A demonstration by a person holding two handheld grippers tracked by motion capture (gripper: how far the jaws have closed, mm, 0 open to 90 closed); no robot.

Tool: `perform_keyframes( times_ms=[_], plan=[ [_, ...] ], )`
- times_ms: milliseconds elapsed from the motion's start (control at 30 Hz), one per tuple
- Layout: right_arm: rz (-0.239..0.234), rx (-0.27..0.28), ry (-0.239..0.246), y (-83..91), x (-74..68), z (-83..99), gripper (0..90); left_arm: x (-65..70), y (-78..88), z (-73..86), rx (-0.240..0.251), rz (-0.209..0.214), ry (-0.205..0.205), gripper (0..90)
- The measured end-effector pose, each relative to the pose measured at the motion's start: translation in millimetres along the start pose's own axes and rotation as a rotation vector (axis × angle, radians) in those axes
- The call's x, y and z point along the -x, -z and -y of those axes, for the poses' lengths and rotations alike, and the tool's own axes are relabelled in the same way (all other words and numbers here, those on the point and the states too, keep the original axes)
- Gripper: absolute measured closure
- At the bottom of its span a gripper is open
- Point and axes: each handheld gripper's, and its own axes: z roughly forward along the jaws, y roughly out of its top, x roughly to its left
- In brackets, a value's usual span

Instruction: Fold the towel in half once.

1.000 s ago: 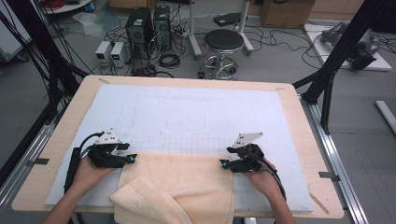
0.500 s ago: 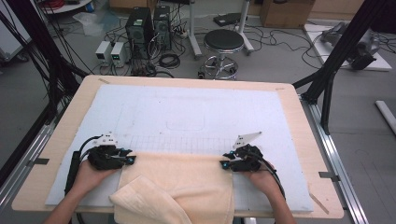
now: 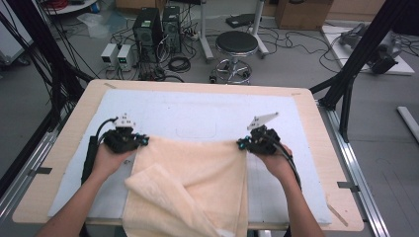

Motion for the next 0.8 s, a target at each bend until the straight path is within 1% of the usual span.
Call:
perform_keyframes(
  times_ms=[67,100,167,200,233,267,300,333,367,400,433,500,567,600,633,667,700,733,767,800],
  plan=[
    [0.031,0.025,-0.025,1.6,17.4,-11.4,85.3,-7.8,-3.3,-16.8,0.031,-0.041,0.012,82.7],
    [0.044,0.036,-0.035,1.4,25.0,-17.9,85.3,-11.3,-5.8,-25.2,0.034,-0.060,0.021,82.7],
    [0.080,0.039,-0.032,-1.8,36.7,-31.8,85.3,-16.9,-10.0,-40.3,0.036,-0.108,0.024,82.7],
    [0.093,0.035,-0.036,-4.1,41.8,-38.3,85.3,-19.8,-12.0,-45.7,0.044,-0.121,0.030,82.6],
    [0.109,0.038,-0.038,-7.3,46.6,-43.0,85.1,-22.8,-14.5,-49.1,0.042,-0.120,0.042,82.5],
    [0.116,0.028,-0.051,-10.9,51.1,-46.1,83.8,-25.1,-17.9,-50.3,0.026,-0.113,0.046,81.7],
    [0.124,0.023,-0.062,-15.5,54.8,-46.8,78.3,-26.7,-21.3,-49.7,-0.003,-0.128,0.030,78.4],
    [0.138,0.022,-0.074,-20.7,57.8,-45.2,67.9,-27.8,-23.8,-47.3,-0.022,-0.132,0.029,71.6],
    [0.149,0.010,-0.096,-25.1,60.3,-42.6,64.9,-30.5,-25.2,-44.4,-0.035,-0.102,0.042,67.3],
    [0.131,-0.001,-0.120,-28.2,62.0,-39.5,63.0,-32.2,-24.7,-41.6,-0.047,-0.090,0.035,65.1],
    [0.123,0.000,-0.117,-30.4,61.8,-36.3,61.4,-32.0,-23.5,-38.3,-0.040,-0.087,0.031,63.7],
    [0.112,0.001,-0.099,-31.6,56.7,-31.5,57.3,-32.0,-20.9,-31.3,-0.019,-0.057,0.036,60.0],
    [0.081,0.014,-0.092,-29.0,49.9,-27.7,55.2,-30.4,-16.8,-25.5,-0.009,-0.030,0.034,56.6],
    [0.078,0.019,-0.073,-26.4,45.7,-26.2,54.7,-28.2,-15.0,-22.4,0.007,-0.011,0.033,56.6],
    [0.073,0.021,-0.061,-23.3,40.9,-25.1,53.2,-26.1,-12.4,-20.0,0.014,0.001,0.023,56.5],
    [0.058,0.033,-0.058,-19.8,36.4,-23.9,52.3,-23.8,-10.4,-17.4,0.024,0.015,0.021,56.1],
    [0.047,0.038,-0.055,-16.3,31.9,-22.8,51.5,-21.9,-8.9,-16.0,0.014,0.033,0.015,55.8],
    [0.045,0.045,-0.036,-12.9,27.0,-22.2,50.1,-19.1,-7.9,-15.4,-0.003,0.047,0.011,55.1],
    [0.041,0.056,-0.029,-9.1,21.9,-21.4,48.9,-16.0,-6.0,-14.7,-0.007,0.054,-0.005,53.3],
    [0.031,0.070,-0.034,-5.3,16.7,-20.6,47.4,-11.7,-3.9,-12.6,0.015,0.058,-0.018,53.0]
  ],
)
